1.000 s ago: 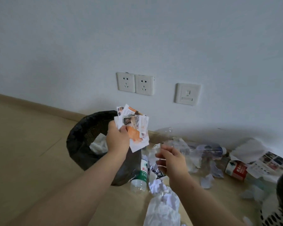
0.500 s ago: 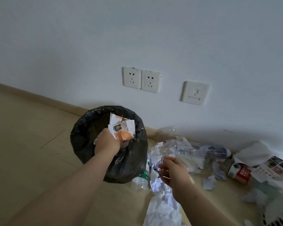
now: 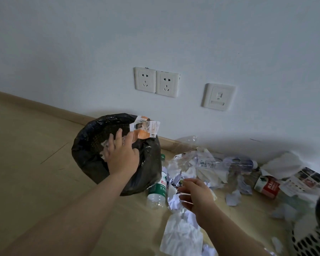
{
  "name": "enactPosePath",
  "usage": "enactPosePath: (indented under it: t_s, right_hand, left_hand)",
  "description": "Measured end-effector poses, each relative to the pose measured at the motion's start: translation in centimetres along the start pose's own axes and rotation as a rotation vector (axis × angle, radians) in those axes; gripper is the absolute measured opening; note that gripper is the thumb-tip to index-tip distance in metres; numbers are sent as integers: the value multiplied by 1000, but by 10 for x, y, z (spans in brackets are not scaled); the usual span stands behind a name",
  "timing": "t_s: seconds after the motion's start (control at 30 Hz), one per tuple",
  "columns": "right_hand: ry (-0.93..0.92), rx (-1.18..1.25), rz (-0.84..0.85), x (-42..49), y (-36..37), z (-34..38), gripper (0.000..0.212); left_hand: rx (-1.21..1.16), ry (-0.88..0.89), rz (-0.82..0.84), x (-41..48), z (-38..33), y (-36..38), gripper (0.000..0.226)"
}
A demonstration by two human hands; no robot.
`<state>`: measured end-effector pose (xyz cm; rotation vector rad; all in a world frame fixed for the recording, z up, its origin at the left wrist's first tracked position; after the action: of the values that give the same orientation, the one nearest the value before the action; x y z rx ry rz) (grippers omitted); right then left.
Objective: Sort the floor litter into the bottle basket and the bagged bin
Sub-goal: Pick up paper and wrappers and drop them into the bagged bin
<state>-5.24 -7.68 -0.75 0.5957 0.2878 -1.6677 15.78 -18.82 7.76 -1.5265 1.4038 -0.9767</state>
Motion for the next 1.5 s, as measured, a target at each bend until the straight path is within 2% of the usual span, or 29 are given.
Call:
enactPosePath:
  t_s: [0.1,0.2,0.3,0.4,0.5,0.6,0.7,0.73,0.83,0.9,0.97,1.03,1.17,1.27,1.37,1.5]
  right_hand:
    - [12,-8,-4,0,-4,-2,9]
    - [30,-21,-7,-1,-7,-6,5]
    - [58,-27,-5,-1,-10,-10,8]
    - [81,-41,8,-2,-12,-14,7]
    - [94,-64,13,-4,-15,-17,5]
    - [97,-94,12,-4,-20,-22,7]
    - [107,-168,3,-4,-28,-34,8]
    - [115,-209,0,-5,-31,-40,6]
    - [146,-344,-8,-5,-44,-65,8]
    - [153,-525,3,-5,-51,-84,12]
    - [131,-803,64,-7,-51,-97,21]
    - [117,-1080,147,-14,-49,-113,31]
    - [58,-1406,272,-38,-45,-143,35]
    - [-26,-1602,331,-51,-41,-157,33]
    - [-68,-1629,470,-63,-38,-167,40]
    - [-121,-1715,628,-74,-33,-182,48]
  left_hand:
    - [102,59,137,1,-7,16,46]
    - [193,0,278,1,-5,26,48]
    - [182,-59,335,0,-5,28,49]
    - [206,-25,339,-2,-12,32,47]
    - [158,67,240,-5,-25,29,50]
    - [88,220,71,-16,-43,24,51]
    - [126,562,-128,-49,-76,29,39]
    - [149,689,-144,-65,-87,38,36]
    - [236,1046,16,-118,-109,89,34]
    - [344,1182,302,-151,-112,132,36]
    - [492,1156,625,-171,-102,166,41]
    - [611,1087,813,-182,-88,185,46]
    - [625,1061,892,-194,-69,200,49]
    - [701,1108,895,-197,-52,208,52]
    - [739,1053,937,-194,-42,215,60]
    - [753,876,1042,-190,-36,225,60]
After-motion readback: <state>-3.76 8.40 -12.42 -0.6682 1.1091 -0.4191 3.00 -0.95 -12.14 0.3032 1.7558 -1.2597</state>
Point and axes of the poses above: each hand's wrist, its own x-axis towards the middle knuckle, its own y-axis out of the palm, z = x × y, the point moved 9 cm from there along x, towards the middle knuckle, and after that the axes turned 10 degrees about z, right-handed, at the moved point
